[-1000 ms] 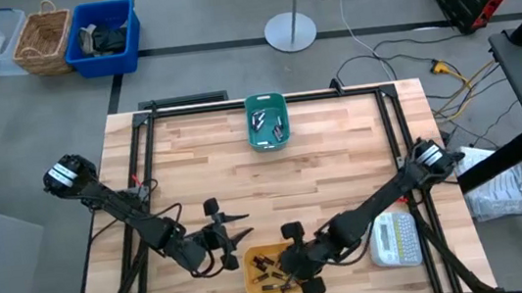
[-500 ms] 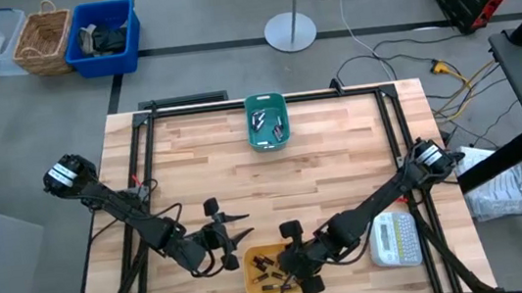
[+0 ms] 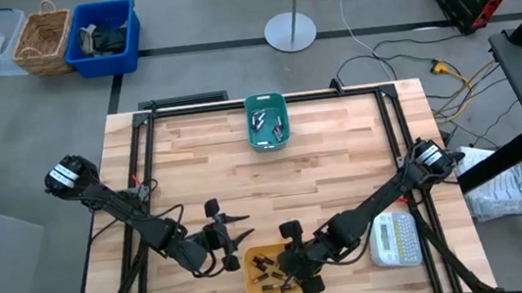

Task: Sort batteries
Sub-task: Put the black battery into the yellow bin, then return to Home Position

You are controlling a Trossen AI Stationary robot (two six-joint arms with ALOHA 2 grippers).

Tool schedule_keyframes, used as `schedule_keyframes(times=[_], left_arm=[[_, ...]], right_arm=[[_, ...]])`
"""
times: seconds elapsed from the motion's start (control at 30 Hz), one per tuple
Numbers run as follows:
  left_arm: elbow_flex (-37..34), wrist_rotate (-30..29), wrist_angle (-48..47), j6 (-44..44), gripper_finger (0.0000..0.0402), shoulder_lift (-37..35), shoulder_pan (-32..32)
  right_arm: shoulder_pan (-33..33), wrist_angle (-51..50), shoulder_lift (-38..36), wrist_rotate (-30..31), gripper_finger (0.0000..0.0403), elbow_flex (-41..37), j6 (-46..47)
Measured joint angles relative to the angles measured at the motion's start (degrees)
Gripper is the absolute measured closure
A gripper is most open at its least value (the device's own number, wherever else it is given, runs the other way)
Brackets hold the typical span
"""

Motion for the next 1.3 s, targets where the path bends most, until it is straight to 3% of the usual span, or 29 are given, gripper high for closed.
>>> schedule_keyframes(times=[0.17,0.37,0.53,0.67,0.77,0.93,1.13,1.3], left_arm=[[0.0,2.5,3.3,3.4,0.0257,0.1,0.0],[0.0,-1.5,5.1,6.2,0.0257,0.1,0.2],[0.0,-1.1,6.1,4.6,0.0257,0.1,0.2],[0.0,-0.6,7.5,7.4,0.0257,0.1,0.4],[0.0,5.7,12.2,9.9,0.0257,0.0,2.2],[0.0,24.2,15.5,12.2,0.0257,0.0,6.7],[0.0,25.4,15.7,12.2,0.0257,-0.2,10.9],[-0.3,26.1,15.2,12.9,0.0257,-1.6,12.3]], right_arm=[[0.0,0.0,0.0,0.3,0.0291,0.0,-0.5],[0.0,0.0,0.0,3.8,0.0259,0.0,-5.0],[0.1,0.9,-0.5,7.9,0.0253,0.0,-10.3],[-0.4,6.1,-0.5,7.2,0.0263,0.0,-16.2],[-0.9,8.5,-1.2,5.6,0.0274,0.0,-20.0],[-1.7,7.7,-3.5,1.1,0.0292,-0.4,-21.7],[-1.7,8.3,-7.9,0.8,0.0311,-4.3,-23.0],[-1.9,14.5,-14.3,0.9,0.0324,-11.6,-24.4]])
